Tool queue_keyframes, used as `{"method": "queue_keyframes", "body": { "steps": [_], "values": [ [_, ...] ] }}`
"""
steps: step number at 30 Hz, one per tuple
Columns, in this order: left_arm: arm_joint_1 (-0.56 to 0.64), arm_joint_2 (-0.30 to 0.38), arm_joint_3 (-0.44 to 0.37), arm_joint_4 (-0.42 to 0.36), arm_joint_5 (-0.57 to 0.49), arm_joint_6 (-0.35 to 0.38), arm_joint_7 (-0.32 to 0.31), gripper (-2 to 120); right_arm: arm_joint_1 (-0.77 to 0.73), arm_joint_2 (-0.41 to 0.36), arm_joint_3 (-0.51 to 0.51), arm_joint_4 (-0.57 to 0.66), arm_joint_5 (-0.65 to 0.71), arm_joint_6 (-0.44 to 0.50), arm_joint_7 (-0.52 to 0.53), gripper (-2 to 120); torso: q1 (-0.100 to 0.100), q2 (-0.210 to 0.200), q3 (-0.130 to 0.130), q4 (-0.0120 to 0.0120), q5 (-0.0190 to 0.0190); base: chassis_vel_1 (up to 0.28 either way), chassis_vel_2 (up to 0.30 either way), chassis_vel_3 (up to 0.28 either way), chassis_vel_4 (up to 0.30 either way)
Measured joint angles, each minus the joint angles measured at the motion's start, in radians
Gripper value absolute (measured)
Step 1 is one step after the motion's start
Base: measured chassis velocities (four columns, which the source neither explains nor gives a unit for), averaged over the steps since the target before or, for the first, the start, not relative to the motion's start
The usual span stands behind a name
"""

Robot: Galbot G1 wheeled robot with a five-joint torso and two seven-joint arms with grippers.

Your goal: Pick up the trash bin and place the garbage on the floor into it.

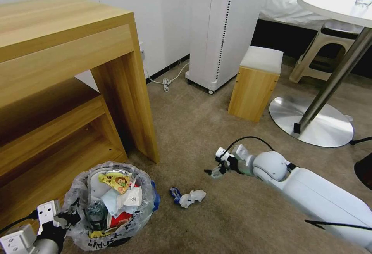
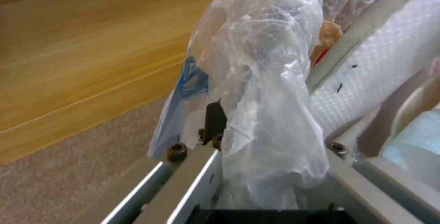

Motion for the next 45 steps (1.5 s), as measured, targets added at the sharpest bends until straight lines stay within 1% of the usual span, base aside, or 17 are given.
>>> {"method": "queue_keyframes", "body": {
  "steps": [2, 3, 6, 7, 8, 10, 11, 13, 18, 24, 32, 45],
  "values": [
    [0.0, -0.003, 0.002, 0.004, 0.005, -0.002, 0.001, 1, 0.025, 0.013, -0.032, -0.018, -0.022, 0.017, -0.023, 100, 0.0, 0.0, 0.0, 0.0001, 0.0002, 0.0, 0.0, 0.0, 0.0],
    [0.0, -0.003, 0.002, 0.004, 0.005, -0.002, 0.001, 1, 0.025, 0.013, -0.032, -0.018, -0.022, 0.017, -0.023, 100, 0.0, 0.0, 0.0, 0.0001, 0.0002, 0.0, 0.0, 0.0, 0.0],
    [-0.003, -0.01, 0.006, 0.015, 0.018, -0.008, 0.002, 1, 0.084, 0.041, -0.101, -0.044, -0.065, 0.034, -0.072, 100, 0.0, 0.0, 0.0, 0.0002, -0.0001, 0.0, 0.0, 0.0, 0.0],
    [-0.003, -0.01, 0.006, 0.015, 0.018, -0.008, 0.002, 1, 0.084, 0.041, -0.101, -0.044, -0.065, 0.034, -0.072, 100, 0.0, 0.0, 0.0, 0.0002, -0.0001, 0.0, 0.0, 0.0, 0.0],
    [-0.005, -0.014, 0.009, 0.019, 0.025, -0.01, 0.002, 1, 0.136, 0.06, -0.148, -0.057, -0.107, 0.035, -0.112, 100, 0.0, 0.0, 0.0, 0.0003, 0.0, 0.0, 0.0, 0.0, 0.0],
    [-0.006, -0.024, 0.014, 0.026, 0.041, -0.013, 0.003, 1, 0.209, 0.088, -0.218, -0.091, -0.15, 0.039, -0.153, 100, 0.0, 0.0, 0.0, 0.0002, -0.0003, 0.0, 0.0, 0.0, 0.0],
    [-0.006, -0.024, 0.014, 0.026, 0.041, -0.013, 0.003, 1, 0.209, 0.088, -0.218, -0.091, -0.15, 0.039, -0.153, 100, 0.0, 0.0, 0.0, 0.0002, -0.0003, 0.0, 0.0, 0.0, 0.0],
    [-0.005, -0.038, 0.018, 0.028, 0.052, -0.018, 0.003, 1, 0.271, 0.111, -0.292, -0.126, -0.163, 0.041, -0.182, 100, 0.0, 0.0, 0.0, 0.0004, -0.0002, 0.0, 0.0, 0.0, 0.0],
    [-0.003, -0.047, 0.017, 0.029, 0.057, -0.023, 0.002, 1, 0.302, 0.116, -0.375, -0.117, -0.146, 0.034, -0.186, 100, 0.0, 0.0, 0.0, 0.0001, -0.0002, 0.0, 0.0, 0.0, 0.0],
    [-0.004, -0.049, 0.018, 0.032, 0.061, -0.025, 0.001, 1, 0.295, 0.132, -0.399, -0.112, -0.14, 0.005, -0.171, 100, 0.0, 0.0, 0.0, 0.0001, 0.0001, 0.0, 0.0, 0.0, 0.0],
    [0.001, -0.049, 0.019, 0.035, 0.071, -0.025, -0.001, 1, 0.277, 0.169, -0.432, -0.176, -0.149, 0.008, -0.166, 100, 0.0, 0.0, 0.0, 0.0002, -0.0001, 0.0, 0.0, 0.0, 0.0],
    [0.008, -0.043, 0.016, 0.038, 0.079, -0.027, 0.001, 1, 0.175, 0.238, -0.409, -0.265, -0.148, 0.007, -0.141, 100, 0.0, 0.0, 0.0, 0.0001, 0.0, 0.0, 0.0, 0.0, 0.0]
  ]
}}
